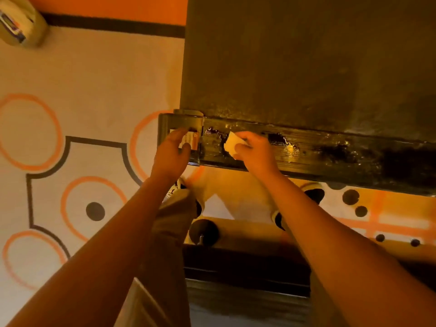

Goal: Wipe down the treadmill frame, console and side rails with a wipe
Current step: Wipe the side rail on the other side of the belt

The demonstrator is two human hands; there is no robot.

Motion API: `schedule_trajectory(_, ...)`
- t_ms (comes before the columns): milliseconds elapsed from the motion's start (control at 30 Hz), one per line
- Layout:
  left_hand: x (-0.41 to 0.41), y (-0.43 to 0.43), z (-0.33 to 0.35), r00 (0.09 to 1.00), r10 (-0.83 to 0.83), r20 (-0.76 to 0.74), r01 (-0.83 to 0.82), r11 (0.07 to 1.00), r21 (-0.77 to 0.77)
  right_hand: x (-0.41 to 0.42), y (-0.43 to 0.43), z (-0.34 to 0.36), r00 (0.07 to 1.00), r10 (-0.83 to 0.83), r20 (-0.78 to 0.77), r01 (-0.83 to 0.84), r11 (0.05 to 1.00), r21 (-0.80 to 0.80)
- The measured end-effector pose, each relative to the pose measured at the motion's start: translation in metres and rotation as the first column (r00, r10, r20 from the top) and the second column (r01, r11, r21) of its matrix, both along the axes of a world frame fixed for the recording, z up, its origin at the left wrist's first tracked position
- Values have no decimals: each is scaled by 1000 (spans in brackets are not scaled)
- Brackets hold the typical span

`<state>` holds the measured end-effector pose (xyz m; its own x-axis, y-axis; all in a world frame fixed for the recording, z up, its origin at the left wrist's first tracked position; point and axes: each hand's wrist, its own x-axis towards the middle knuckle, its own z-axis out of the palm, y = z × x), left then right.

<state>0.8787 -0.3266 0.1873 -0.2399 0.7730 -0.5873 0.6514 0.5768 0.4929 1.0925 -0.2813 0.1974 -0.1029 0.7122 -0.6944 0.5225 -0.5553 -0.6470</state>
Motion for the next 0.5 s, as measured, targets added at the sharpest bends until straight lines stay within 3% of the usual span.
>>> schedule_trajectory(133,-10,-10,-65,997,4,-81,15,974,228,-29,2,-46,999,30,-40,-21,980,196)
schedule_trajectory(300,-14,-28,-132,963,139,-232,-39,920,391,-66,17,-84,982,124,-145,-54,909,413)
schedule_trajectory(500,-7,-34,-162,907,276,-319,-26,792,610,-97,40,-118,923,382,-46,-282,754,593)
